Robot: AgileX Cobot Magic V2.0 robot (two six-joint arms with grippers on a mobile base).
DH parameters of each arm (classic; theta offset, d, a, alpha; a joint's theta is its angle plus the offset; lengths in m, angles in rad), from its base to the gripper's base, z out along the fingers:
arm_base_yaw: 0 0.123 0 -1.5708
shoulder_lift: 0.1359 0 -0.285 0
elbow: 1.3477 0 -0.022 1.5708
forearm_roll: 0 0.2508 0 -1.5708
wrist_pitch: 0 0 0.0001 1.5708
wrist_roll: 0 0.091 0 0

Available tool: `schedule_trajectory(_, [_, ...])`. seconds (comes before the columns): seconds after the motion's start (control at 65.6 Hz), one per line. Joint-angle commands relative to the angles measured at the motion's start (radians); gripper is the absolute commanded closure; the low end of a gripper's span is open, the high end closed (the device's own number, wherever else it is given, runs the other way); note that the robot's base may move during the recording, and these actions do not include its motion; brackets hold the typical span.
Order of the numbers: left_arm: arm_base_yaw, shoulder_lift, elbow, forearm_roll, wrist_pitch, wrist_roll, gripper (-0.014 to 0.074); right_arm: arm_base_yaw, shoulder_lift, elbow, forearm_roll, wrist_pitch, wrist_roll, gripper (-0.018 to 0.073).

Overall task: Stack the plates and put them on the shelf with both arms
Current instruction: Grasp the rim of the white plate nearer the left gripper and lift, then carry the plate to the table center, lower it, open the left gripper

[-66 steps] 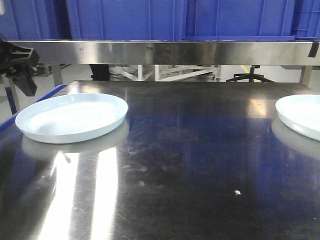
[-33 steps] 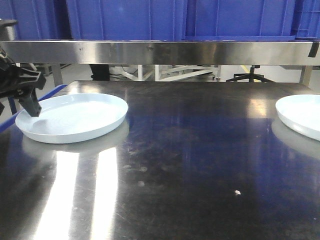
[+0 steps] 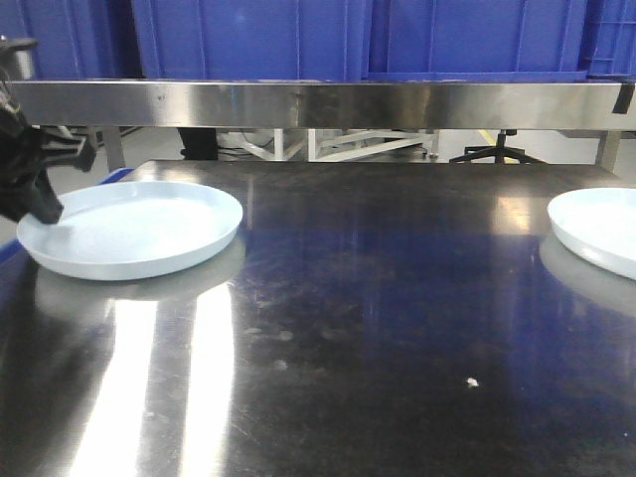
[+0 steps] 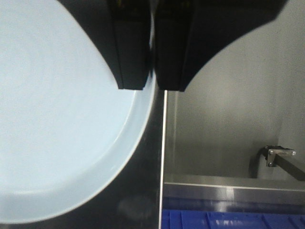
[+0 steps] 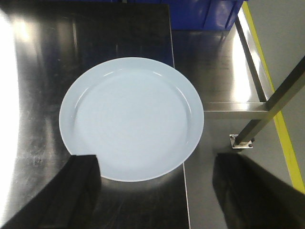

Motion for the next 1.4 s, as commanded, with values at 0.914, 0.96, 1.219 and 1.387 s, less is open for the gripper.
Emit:
schedule_trajectory(0.914, [-0.462,-0.024,-0.240,-0.101,-0.129,-0.001,0.0496,-0.002,-0.004,-0.040,-0.021,-0.073,-0.003,-0.0030])
schedule_trajectory(0.96, [-0.469,-0.003,-0.240,-0.101,-0.142,-0.001,0.0496,-0.002,-0.004,-0.040,-0.021,-0.073,-0.003,-0.0030])
schedule_trajectory(1.219, [-0.471,0.078,-0.240,-0.101,-0.172,-0.001,0.0496,-0.002,-0.004,-0.040,-0.021,-0.073,-0.003,-0.0030])
schedule_trajectory(1.387, [-0.471,0.108,-0.242,-0.091,-0.163,-0.001,0.0389,-0.002,-0.004,-0.040,-0.021,-0.073,-0.003,-0.0030])
